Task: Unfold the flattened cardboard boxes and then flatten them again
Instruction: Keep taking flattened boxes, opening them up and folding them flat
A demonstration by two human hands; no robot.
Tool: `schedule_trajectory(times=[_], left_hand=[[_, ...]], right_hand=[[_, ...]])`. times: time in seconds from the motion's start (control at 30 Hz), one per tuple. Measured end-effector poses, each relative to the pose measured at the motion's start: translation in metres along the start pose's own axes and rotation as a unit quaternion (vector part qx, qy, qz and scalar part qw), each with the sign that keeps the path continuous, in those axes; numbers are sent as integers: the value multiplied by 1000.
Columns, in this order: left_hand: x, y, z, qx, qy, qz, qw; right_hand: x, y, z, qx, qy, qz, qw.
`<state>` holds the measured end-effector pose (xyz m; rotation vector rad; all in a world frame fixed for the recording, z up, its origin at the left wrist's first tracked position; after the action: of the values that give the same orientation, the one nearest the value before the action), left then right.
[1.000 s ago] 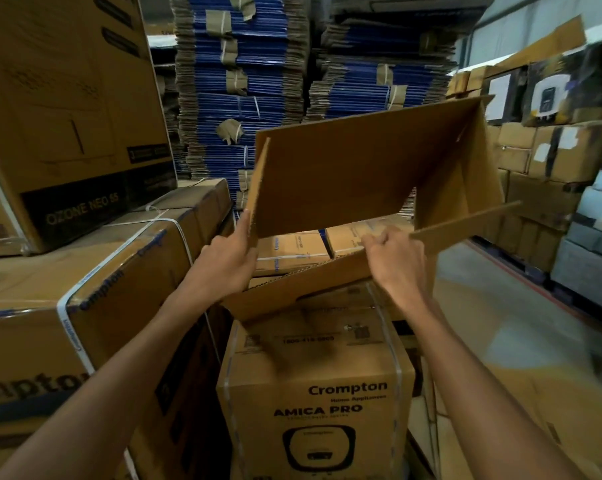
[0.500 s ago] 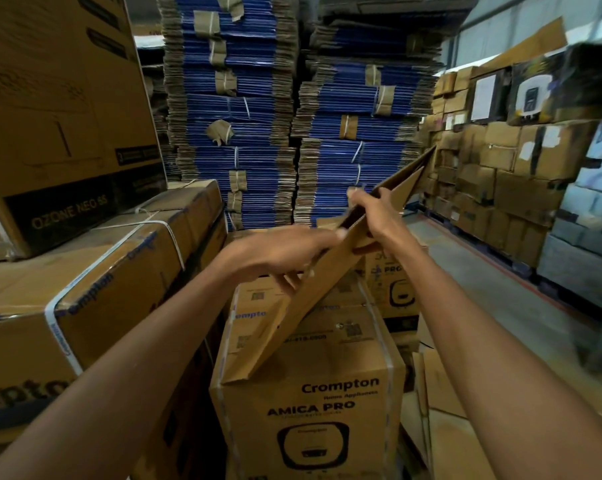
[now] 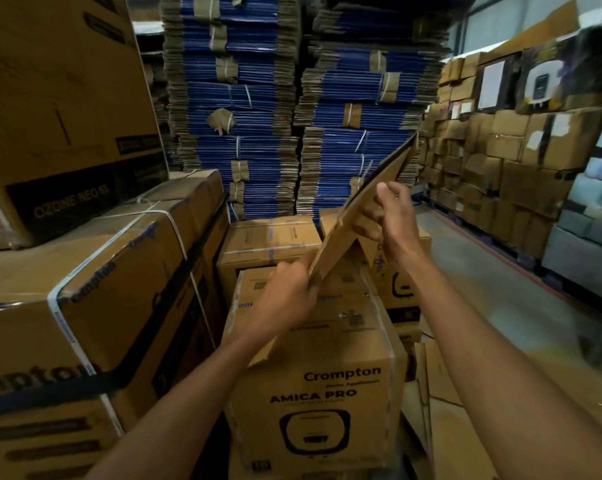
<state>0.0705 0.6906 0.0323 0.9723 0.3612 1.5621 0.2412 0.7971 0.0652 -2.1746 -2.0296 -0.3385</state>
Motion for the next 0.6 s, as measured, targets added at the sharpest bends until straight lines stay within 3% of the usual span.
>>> schedule_trajectory(times=[0.1, 0.17, 0.23, 0.3, 0.4, 0.53, 0.6], left_hand=[[18, 19, 21, -118, 7, 71, 991], [35, 35, 22, -188, 38, 126, 973], [47, 42, -4, -276, 114, 191, 935], [45, 29, -32, -421, 191, 232, 856], [26, -20, -56, -587, 250, 245, 730], [-16, -83, -74, -705, 279, 254, 601], [-41, -108, -87, -722, 307, 258, 564]], right_hand=[[-40, -12, 19, -9, 1, -36, 999], [-74, -31, 36, -30, -16, -126, 991], [-108, -50, 60, 6, -76, -219, 973], [-127, -57, 81, 80, -149, -241, 956], [-127, -43, 110, 174, -218, -178, 944], [-122, -16, 137, 327, -253, -82, 907], [-118, 3, 157, 339, -270, -1, 901]])
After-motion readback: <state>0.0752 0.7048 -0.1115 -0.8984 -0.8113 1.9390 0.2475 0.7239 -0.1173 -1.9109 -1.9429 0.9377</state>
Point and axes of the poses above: each hand's wrist, its own x-axis towards the middle knuckle, its own y-axis out of the back of the hand, z = x × y, the point moved 8 cm from there along x, towards the middle knuckle, and after that the axes turned 14 degrees about -x, right-handed, at the moved point
